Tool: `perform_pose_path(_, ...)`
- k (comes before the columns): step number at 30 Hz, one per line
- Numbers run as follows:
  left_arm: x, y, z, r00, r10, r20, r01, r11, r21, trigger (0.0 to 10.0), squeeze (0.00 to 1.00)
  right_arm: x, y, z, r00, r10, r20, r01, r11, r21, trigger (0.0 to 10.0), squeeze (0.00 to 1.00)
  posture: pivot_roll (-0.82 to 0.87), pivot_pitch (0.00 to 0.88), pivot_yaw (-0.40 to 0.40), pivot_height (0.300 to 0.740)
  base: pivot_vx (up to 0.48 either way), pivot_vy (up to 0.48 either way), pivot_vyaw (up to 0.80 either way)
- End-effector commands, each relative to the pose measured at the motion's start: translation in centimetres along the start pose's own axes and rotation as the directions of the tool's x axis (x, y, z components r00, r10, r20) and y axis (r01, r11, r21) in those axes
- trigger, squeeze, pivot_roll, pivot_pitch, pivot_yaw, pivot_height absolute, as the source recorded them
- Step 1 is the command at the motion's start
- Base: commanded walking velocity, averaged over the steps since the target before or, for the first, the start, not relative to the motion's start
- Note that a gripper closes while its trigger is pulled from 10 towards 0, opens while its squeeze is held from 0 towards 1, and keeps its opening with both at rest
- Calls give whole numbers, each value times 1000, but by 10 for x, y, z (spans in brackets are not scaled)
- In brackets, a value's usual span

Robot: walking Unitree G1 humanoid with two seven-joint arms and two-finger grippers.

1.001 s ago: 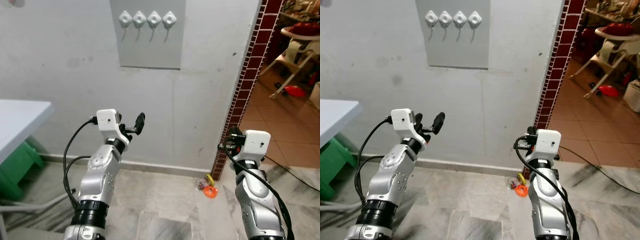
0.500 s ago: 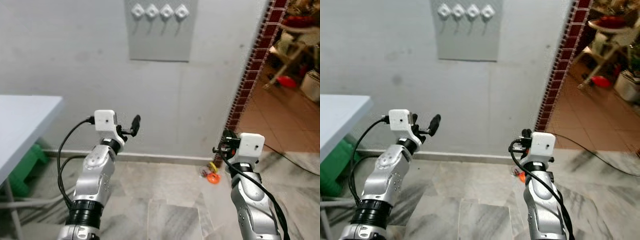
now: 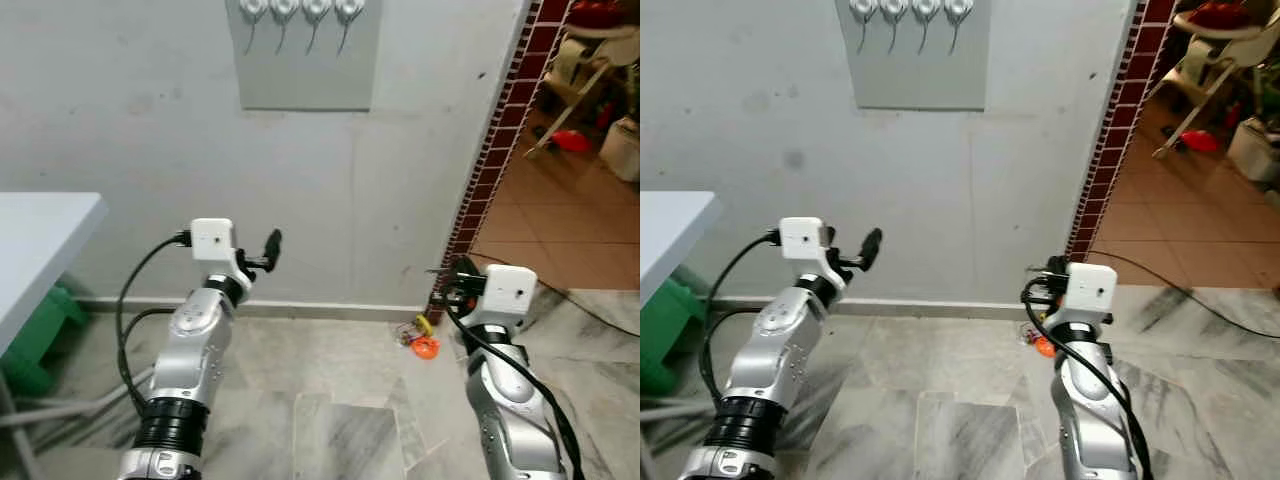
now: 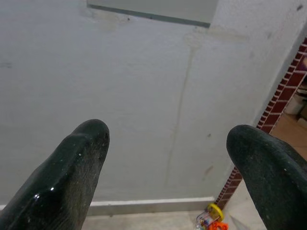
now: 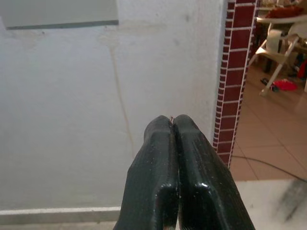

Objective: Hang keys on a hook

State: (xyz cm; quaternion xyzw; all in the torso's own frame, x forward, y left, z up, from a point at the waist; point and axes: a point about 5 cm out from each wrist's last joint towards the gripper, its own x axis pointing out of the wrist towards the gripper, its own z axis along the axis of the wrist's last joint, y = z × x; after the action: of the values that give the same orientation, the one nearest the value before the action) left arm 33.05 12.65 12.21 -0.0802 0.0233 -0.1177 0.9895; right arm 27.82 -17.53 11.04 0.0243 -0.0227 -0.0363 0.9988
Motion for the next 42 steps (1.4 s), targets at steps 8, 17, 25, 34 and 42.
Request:
perform_pose_path(8,-8,4,19,995,-55,81,49,996,69,10000,0,3,6,16,997,38,66,-38,999,1,10000,0,-111,0,32,740,0,0,0)
perform_pose_path(17,-19,9,5,997,-37,62,30,993,113,10000,0,6,6,12,993,109,44,-107,993,-46,10000,0,-99,0,24,740,0,0,0)
perform_pose_path(25,-19,11,20,994,-26,110,16,995,95,10000,0,12,11,21,989,132,73,-130,991,-38,10000,0,-79,0,12,740,0,0,0)
perform_pose_path(34,-16,18,20,996,-24,88,15,994,108,10000,0,17,13,20,986,147,79,-145,989,-34,10000,0,-67,0,7,740,0,0,0)
perform_pose_path(42,-15,15,19,996,-28,81,20,995,98,10000,0,17,15,20,986,142,83,-141,990,-23,10000,0,-71,0,5,740,0,0,0)
